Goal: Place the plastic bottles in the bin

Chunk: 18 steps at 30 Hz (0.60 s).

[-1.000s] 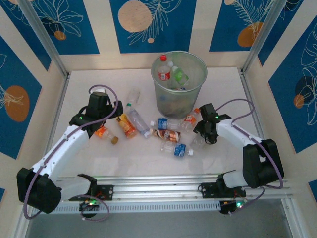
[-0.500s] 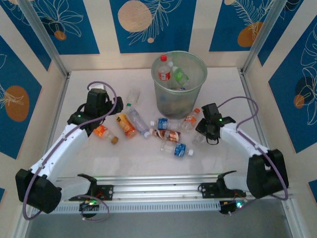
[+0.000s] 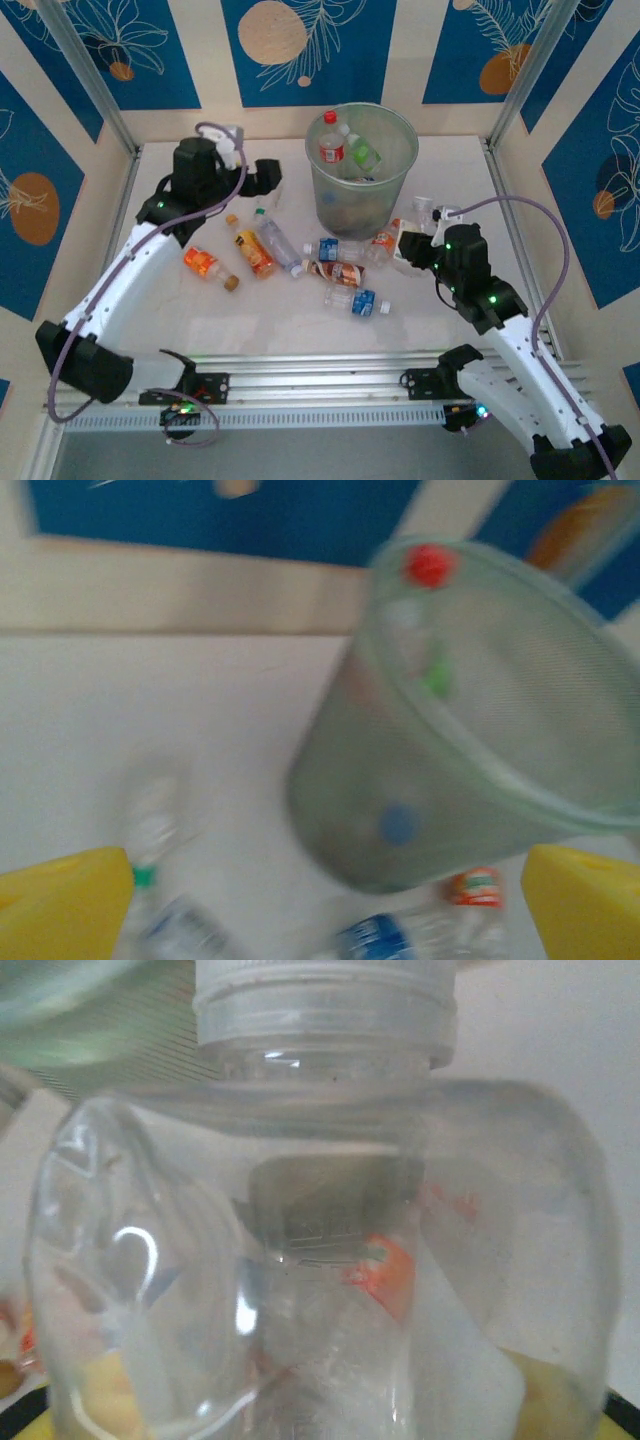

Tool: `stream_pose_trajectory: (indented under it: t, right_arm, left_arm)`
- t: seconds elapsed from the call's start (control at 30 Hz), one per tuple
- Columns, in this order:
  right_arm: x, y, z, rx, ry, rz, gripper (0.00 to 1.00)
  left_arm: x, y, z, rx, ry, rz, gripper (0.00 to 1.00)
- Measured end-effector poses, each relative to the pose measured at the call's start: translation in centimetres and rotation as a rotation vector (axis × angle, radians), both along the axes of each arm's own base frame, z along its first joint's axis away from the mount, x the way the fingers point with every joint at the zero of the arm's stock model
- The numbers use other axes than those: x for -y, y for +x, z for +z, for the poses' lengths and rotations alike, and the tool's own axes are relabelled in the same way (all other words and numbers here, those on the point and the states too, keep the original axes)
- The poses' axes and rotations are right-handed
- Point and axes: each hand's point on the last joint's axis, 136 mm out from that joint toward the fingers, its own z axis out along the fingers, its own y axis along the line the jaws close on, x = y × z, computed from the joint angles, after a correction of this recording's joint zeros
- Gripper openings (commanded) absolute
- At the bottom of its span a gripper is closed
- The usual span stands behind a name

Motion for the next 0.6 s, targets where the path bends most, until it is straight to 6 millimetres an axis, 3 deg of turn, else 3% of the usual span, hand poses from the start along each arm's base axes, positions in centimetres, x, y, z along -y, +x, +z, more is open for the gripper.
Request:
stream_pose_trajectory:
  t: [0.13,0.3,0.43,0.6]
  right_arm:
    - [-2.1,-0.4,2.2,0.106,-0.006,0.139,0.38]
    - [-4.4,-0.5,3.6,0.173,-0.023,0.272,0.38]
    - [-5.6,0.0,4.9,0.218,-0.048,0.325,0.38]
    - [-6.6,1.2,6.7,0.279,-0.086,0.341,0.39]
  left_arm:
    - [6.7,-1.0,4.4,0.091,-0.046,-0.298,1.00]
    - [13.0,-3.8,7.8,0.177,-0.040,-0.583,0.96]
    - [16.4,-5.4,8.9,0.170,-0.051,-0.708,0.90]
    - [18.7,-5.6,8.1,0.106,-0.046,-0.744,0.87]
